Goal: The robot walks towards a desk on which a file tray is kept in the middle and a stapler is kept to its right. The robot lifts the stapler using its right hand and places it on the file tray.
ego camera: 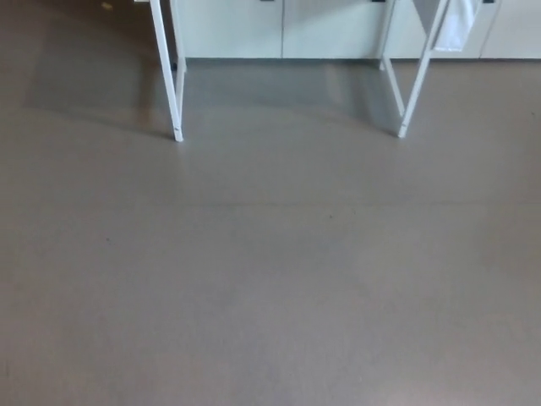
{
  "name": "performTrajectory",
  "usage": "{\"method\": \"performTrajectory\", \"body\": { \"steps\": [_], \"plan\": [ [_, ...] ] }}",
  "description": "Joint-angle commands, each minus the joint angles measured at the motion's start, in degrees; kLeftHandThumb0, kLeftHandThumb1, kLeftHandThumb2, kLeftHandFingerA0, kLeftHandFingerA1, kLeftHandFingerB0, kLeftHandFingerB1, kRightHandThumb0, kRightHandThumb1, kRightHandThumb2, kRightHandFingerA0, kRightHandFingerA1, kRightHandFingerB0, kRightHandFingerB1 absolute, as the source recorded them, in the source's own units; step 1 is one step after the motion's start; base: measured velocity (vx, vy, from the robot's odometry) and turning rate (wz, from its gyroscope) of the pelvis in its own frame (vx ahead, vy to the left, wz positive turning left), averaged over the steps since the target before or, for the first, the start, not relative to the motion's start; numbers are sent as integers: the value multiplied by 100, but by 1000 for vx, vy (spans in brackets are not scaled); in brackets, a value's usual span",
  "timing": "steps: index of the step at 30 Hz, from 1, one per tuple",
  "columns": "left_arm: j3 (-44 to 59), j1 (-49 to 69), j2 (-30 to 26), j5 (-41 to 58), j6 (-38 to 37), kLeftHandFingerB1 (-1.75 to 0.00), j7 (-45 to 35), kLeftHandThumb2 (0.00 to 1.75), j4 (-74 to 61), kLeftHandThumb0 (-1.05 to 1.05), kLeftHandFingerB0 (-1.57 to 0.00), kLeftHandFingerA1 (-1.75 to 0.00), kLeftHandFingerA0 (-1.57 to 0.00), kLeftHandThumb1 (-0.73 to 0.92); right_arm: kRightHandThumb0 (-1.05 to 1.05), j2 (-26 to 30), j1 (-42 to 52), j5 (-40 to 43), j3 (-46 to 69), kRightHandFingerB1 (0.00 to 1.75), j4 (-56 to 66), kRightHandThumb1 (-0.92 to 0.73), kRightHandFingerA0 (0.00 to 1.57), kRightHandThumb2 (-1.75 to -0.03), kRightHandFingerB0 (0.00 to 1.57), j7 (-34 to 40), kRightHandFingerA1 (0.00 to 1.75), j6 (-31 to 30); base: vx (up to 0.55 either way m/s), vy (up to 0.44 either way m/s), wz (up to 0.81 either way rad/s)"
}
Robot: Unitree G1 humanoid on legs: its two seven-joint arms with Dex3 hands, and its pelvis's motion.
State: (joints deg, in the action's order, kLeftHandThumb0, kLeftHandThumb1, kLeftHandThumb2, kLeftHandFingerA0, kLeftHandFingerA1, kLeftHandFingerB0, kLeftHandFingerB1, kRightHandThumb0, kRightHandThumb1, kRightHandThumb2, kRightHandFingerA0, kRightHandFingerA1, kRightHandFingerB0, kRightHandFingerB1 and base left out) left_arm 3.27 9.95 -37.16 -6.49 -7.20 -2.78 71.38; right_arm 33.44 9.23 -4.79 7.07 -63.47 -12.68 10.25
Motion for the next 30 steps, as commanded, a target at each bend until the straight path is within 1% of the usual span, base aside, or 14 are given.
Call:
{"method": "performTrajectory", "body": {
  "steps": [1,7,8,12,13,14,15,17,21,23,24,26,27,30],
  "plan": [
    [-29,-58,-57,-74,-166,-43,-5,64,-15,-49,-39,-47,-39,75,-70,131,83,-60,-93,41,325,-49,10,-81,15,-28,48,-212,356,-286,55],
    [251,-64,-66,216,-229,-53,-260,94,-64,-54,-32,-56,-34,59,-68,9,-3,116,68,43,82,-47,6,-80,14,-66,48,-7,278,-151,15],
    [275,-76,-76,209,-204,-42,-294,64,-68,-50,-37,-46,-37,78,-67,-6,-10,168,107,43,47,-46,4,-81,13,-136,48,-14,244,-14,-8],
    [143,-33,-100,13,-297,-43,-255,63,-92,-51,-39,-46,-39,78,-68,53,4,47,1,30,11,-61,11,-58,22,-103,39,15,211,71,-15],
    [170,-39,-89,47,-267,-42,-270,63,-100,-50,-37,-46,-38,78,-74,69,-14,19,-32,42,-11,-49,6,-84,13,-113,46,-6,252,149,-19],
    [175,-41,-82,50,-264,-53,-259,95,-99,-55,-31,-56,-35,59,-78,105,30,35,-37,41,107,-49,8,-85,14,-177,48,-57,293,182,-17],
    [168,-35,-85,41,-271,-54,-258,94,-102,-55,-33,-57,-35,59,-78,149,147,30,-56,29,343,-62,14,-60,23,-197,40,-155,277,243,-7],
    [141,-46,-100,9,-244,-42,-250,64,-123,-51,-37,-46,-37,78,-36,138,258,365,147,48,635,-37,6,-95,0,-605,54,-401,365,259,-23],
    [172,-90,-108,50,-229,-41,-305,63,-107,-50,-36,-45,-37,78,-72,69,140,106,55,43,474,-49,9,-83,18,-270,47,-261,275,162,-1],
    [88,-124,-113,-51,-237,-53,-222,95,-72,-56,-33,-56,-35,60,-64,-83,-58,573,440,44,41,-44,4,-79,15,-587,45,-118,179,55,10],
    [109,-183,-94,-24,-183,-42,-222,61,-13,-50,-40,-46,-39,77,-35,-85,-120,579,479,48,-95,-41,5,-96,0,-669,54,-59,172,14,11],
    [138,-167,-66,18,-250,-43,-243,62,0,-51,-38,-47,-38,77,-59,-153,-266,879,818,43,-375,-45,10,-74,15,-975,49,-65,190,-38,8],
    [78,-160,-74,-42,-234,-54,-214,95,-45,-56,-34,-57,-36,60,-55,-146,-259,824,830,36,-387,-56,21,-57,27,-988,44,5,188,-84,13],
    [75,-103,-75,8,-110,-43,-229,64,-219,-49,-37,-47,-37,79,-50,-166,-372,660,772,38,-563,-57,38,-57,29,-877,47,105,195,-184,12]
  ]
}}
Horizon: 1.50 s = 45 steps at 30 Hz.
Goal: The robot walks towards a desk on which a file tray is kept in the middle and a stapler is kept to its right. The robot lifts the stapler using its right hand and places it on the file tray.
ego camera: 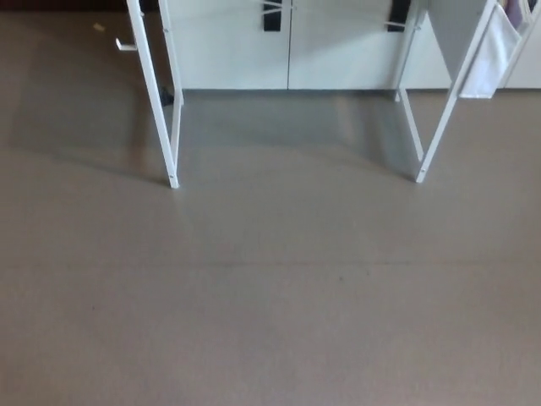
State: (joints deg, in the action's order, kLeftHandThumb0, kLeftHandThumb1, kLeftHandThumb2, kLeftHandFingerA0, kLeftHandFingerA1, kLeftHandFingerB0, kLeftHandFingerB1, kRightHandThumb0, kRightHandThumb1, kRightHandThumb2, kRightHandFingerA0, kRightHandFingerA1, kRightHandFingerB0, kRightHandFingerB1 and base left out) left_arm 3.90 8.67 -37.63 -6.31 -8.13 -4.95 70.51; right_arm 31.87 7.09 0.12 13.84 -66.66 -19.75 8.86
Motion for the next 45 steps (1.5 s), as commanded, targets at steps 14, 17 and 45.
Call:
{"method": "performTrajectory", "body": {
  "steps": [14,17,45],
  "plan": [
    [6,-66,-3,-12,-19,-42,-19,63,-32,-51,-37,-47,-37,79,-62,103,-156,189,75,34,-278,-55,23,-57,21,-471,46,284,154,-82,-6],
    [-51,-74,-27,-83,-103,-43,20,61,6,-54,-41,-48,-41,76,-38,258,-87,-234,-304,48,-38,-27,5,-91,0,-125,54,144,196,84,5],
    [22,-237,-53,-16,8,-43,-72,66,-139,-52,-34,-47,-34,79,-53,114,92,177,-158,30,723,-52,5,-58,20,97,30,-601,212,-117,6]
  ]
}}
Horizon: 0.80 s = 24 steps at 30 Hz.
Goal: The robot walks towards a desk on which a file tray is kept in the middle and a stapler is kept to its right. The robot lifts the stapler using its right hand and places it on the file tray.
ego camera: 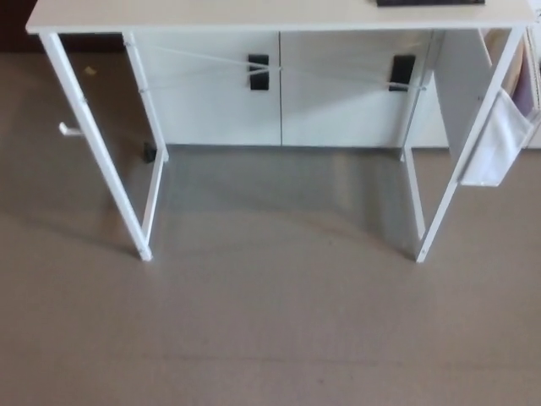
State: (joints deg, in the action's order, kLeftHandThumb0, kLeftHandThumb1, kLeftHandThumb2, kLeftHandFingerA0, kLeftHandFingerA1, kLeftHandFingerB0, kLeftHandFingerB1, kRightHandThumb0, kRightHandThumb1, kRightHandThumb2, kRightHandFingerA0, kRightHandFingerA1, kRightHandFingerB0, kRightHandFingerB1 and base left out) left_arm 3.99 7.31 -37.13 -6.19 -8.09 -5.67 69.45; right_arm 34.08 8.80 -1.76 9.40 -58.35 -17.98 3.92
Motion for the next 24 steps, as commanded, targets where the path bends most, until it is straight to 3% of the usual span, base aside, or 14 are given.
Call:
{"method": "performTrajectory", "body": {
  "steps": [1,4,5,9,10,12,13,15,18,19,20,21,22,24],
  "plan": [
    [23,-104,-115,-16,3,-43,-14,66,-54,-52,-34,-47,-34,79,-53,-222,-111,613,528,30,-148,-52,5,-58,20,-122,30,-176,546,120,45],
    [52,-123,-107,16,4,-42,-17,65,-86,-52,-34,-47,-35,79,-56,-360,-147,586,676,33,-348,-51,4,-58,19,-88,33,170,483,90,-30],
    [76,-163,-89,36,30,-41,-12,66,-48,-50,-33,-46,-34,79,-66,-304,-180,384,528,45,-365,-39,0,-80,10,-91,35,186,344,70,10],
    [33,-233,-114,-32,51,-41,2,64,-34,-51,-34,-46,-35,79,-64,-238,-294,390,514,45,-518,-38,0,-78,11,-159,32,57,298,-31,6],
    [-13,-271,-131,-77,86,-41,-20,65,-30,-51,-34,-46,-35,80,-34,-268,-277,424,568,48,-608,-38,5,-93,0,-129,54,325,329,-140,12],
    [-18,-274,-132,-74,84,-41,-19,65,-23,-51,-34,-46,-35,80,-34,-265,-292,423,569,48,-646,-38,5,-93,0,-132,54,350,291,-160,18],
    [18,-281,-138,-27,135,-42,-43,66,-77,-52,-34,-47,-34,79,-58,-184,-302,266,410,29,-692,-56,5,-59,17,-204,30,398,400,-218,19],
    [3,-242,-149,-34,151,-42,-64,66,-146,-52,-34,-47,-34,79,-68,-121,-276,138,264,40,-625,-43,2,-82,10,-143,36,415,434,-195,5],
    [0,-330,-142,-24,167,-42,-48,66,-62,-51,-33,-47,-34,80,-68,-107,-255,140,201,41,-664,-45,3,-81,8,-104,41,599,438,-40,45],
    [8,-308,-146,-20,166,-43,-20,64,-89,-52,-34,-48,-35,79,-37,-90,-204,111,164,49,-626,-38,5,-95,0,-62,54,767,421,-26,-10],
    [9,-308,-147,-21,164,-43,-17,64,-88,-52,-34,-48,-35,79,-37,-85,-201,115,148,49,-633,-38,5,-95,0,-55,54,797,300,-111,5],
    [-18,-327,-151,-48,232,-43,-9,63,-120,-51,-36,-48,-37,79,-66,-23,-311,-41,-10,29,-675,-61,9,-60,17,36,33,459,315,-118,2],
    [11,-331,-144,-8,235,-44,-61,67,-136,-50,-34,-48,-34,80,-67,-41,-298,56,39,41,-582,-44,2,-82,9,0,38,301,316,-95,-5],
    [44,-287,-136,29,368,-45,-56,63,-284,-51,-36,-48,-36,78,-63,-88,-285,243,145,40,-559,-44,5,-76,10,-76,40,254,247,-54,-6]
  ]
}}
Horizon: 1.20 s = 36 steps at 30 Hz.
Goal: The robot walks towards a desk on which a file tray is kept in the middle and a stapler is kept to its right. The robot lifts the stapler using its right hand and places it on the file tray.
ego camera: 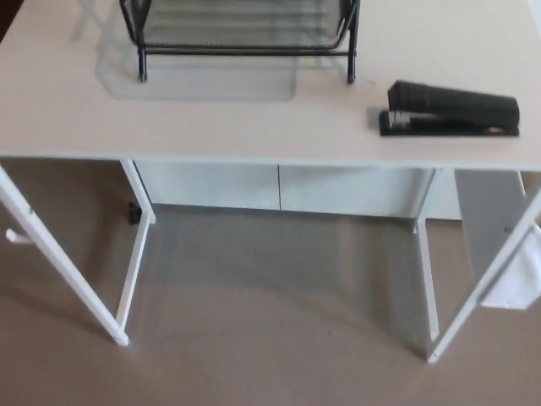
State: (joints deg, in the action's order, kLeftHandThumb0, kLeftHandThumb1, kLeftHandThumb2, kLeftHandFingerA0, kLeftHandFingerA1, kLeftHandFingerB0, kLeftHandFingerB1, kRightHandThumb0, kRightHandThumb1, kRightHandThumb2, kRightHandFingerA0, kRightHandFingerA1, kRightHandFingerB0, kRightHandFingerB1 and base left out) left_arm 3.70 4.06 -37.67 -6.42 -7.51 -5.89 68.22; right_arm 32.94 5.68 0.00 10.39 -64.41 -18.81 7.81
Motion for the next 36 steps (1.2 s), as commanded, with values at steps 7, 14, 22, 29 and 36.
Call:
{"method": "performTrajectory", "body": {
  "steps": [7,14,22,29,36],
  "plan": [
    [-6,-23,-91,-58,133,-41,16,63,80,-53,-35,-46,-36,79,-59,-20,-58,114,100,30,-348,-56,8,-58,17,-41,33,271,319,77,-15],
    [24,-26,-51,33,169,-39,-12,63,147,-51,-29,-44,-31,79,-36,12,441,218,257,48,833,-35,4,-94,0,-112,53,-420,275,104,-7],
    [104,34,-13,43,77,-41,-4,66,167,-52,-32,-47,-34,80,-71,-32,168,239,314,39,458,-45,4,-79,9,-83,38,-539,127,-89,8],
    [156,42,2,66,8,-42,18,66,193,-52,-33,-48,-35,79,-59,41,107,128,160,30,114,-57,7,-58,18,-66,33,31,86,-143,-1],
    [103,-13,-32,-9,70,-42,-8,64,105,-53,-34,-48,-35,80,-69,180,102,124,33,42,318,-44,3,-79,13,-85,38,-200,12,106,-10]
  ]
}}
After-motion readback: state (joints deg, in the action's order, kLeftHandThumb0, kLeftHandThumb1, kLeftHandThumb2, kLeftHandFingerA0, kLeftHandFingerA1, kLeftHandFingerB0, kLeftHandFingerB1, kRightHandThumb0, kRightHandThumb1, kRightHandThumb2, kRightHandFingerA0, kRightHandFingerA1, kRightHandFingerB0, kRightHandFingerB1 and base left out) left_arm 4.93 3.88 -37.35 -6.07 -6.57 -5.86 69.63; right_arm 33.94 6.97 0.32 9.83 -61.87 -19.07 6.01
